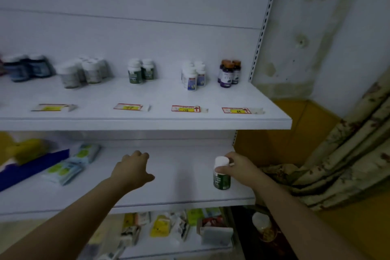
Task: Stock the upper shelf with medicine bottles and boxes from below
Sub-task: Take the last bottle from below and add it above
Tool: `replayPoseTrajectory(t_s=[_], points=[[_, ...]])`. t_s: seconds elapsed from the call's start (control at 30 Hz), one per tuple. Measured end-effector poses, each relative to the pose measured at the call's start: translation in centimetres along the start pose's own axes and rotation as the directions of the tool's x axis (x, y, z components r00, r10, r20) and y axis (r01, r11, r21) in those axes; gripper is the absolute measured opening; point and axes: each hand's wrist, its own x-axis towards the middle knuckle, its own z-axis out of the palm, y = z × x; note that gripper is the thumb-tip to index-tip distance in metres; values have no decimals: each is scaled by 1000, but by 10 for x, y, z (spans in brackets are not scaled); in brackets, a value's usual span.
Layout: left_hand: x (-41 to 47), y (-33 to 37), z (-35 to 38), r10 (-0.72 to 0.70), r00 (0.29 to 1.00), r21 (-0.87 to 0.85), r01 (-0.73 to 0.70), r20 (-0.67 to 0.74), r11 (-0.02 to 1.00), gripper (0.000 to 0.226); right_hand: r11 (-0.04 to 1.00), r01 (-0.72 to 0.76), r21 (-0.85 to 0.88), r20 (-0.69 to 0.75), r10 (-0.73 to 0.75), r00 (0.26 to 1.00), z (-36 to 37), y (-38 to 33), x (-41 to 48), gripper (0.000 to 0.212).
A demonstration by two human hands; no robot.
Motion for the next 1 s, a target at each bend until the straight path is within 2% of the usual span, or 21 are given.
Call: replayPoseTrajectory(t_s=[0.13, 0.23, 0.37, 0.43, 0.53, 0.63, 0.77, 1.0], points=[[-52, -12, -22, -41, 997, -13, 40, -62, 999, 68, 970, 114, 213, -17, -113, 993, -6, -40, -44, 44], [-84, -18, -39, -45, 995, -20, 43, -89, 999, 66, 902, 135, 411, 11, -153, 988, -11, -77, -67, 40], [-114, -32, -65, -35, 991, -7, 35, -131, 999, 63, 711, 120, 693, 50, -214, 976, -17, -133, -92, 34], [-124, -40, -80, -36, 988, -20, 33, -150, 999, 62, 603, 118, 789, 48, -252, 967, -18, -157, -103, 22], [-132, -53, -102, -39, 983, -24, 35, -177, 999, 62, 555, 133, 821, 25, -267, 963, -18, -189, -119, 15], [-136, -63, -117, -42, 980, -28, 37, -195, 999, 64, 562, 165, 811, 13, -299, 954, -17, -212, -127, 17], [-133, -74, -129, -30, 975, -26, 25, -222, 999, 63, 503, 240, 830, -44, -369, 928, -16, -232, -126, 20], [-114, -95, -145, -5, 968, -32, -3, -250, 999, 60, 527, 279, 802, -63, -391, 918, -8, -255, -109, 24]])
